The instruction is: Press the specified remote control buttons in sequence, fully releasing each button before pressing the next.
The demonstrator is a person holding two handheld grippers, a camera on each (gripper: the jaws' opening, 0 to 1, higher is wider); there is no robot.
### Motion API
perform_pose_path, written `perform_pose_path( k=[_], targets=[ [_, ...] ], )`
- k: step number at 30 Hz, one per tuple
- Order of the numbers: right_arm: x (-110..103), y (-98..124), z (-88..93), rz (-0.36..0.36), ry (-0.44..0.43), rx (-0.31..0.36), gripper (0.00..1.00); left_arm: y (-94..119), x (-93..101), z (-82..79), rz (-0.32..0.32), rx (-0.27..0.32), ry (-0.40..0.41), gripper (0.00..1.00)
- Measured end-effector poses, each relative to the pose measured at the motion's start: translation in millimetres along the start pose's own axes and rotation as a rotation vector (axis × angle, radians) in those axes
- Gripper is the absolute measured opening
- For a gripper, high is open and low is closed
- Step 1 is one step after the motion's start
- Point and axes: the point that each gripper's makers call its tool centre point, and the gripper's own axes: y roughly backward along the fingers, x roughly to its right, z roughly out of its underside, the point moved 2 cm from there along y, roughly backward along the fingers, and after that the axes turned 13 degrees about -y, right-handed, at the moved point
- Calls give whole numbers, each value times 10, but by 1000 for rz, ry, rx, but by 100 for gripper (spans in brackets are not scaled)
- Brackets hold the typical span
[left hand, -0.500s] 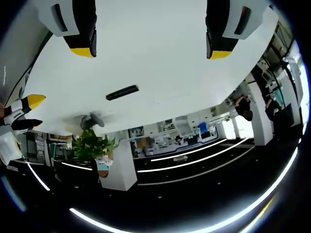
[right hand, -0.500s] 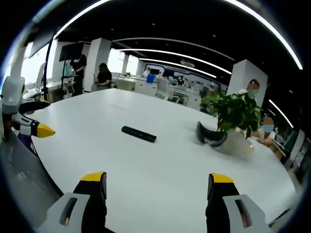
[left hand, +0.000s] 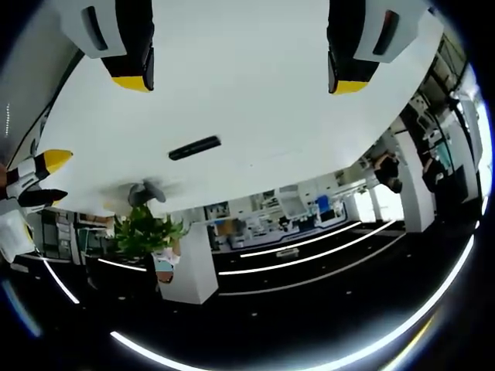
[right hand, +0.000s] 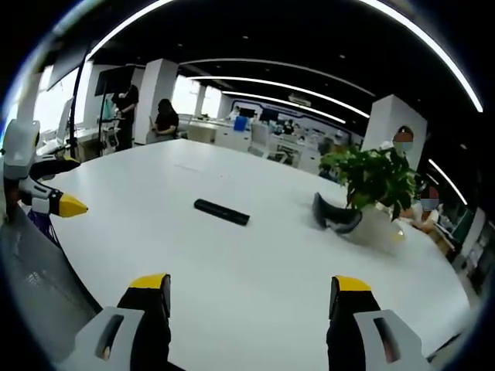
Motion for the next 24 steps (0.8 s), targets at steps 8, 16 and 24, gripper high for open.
perform_pose_path(
  k=[8,16,24],
  targets=[
    [4,1,-7,1,-1,4,84,-2,0,7,1,-7,-4,96],
    [0,2,-3,-1,1,1,83,-7,6,10,3,-10,-7,96],
    [-1,2,-6,-2,1,3,82,-10,3,18,1,-15,-10,96]
  ],
)
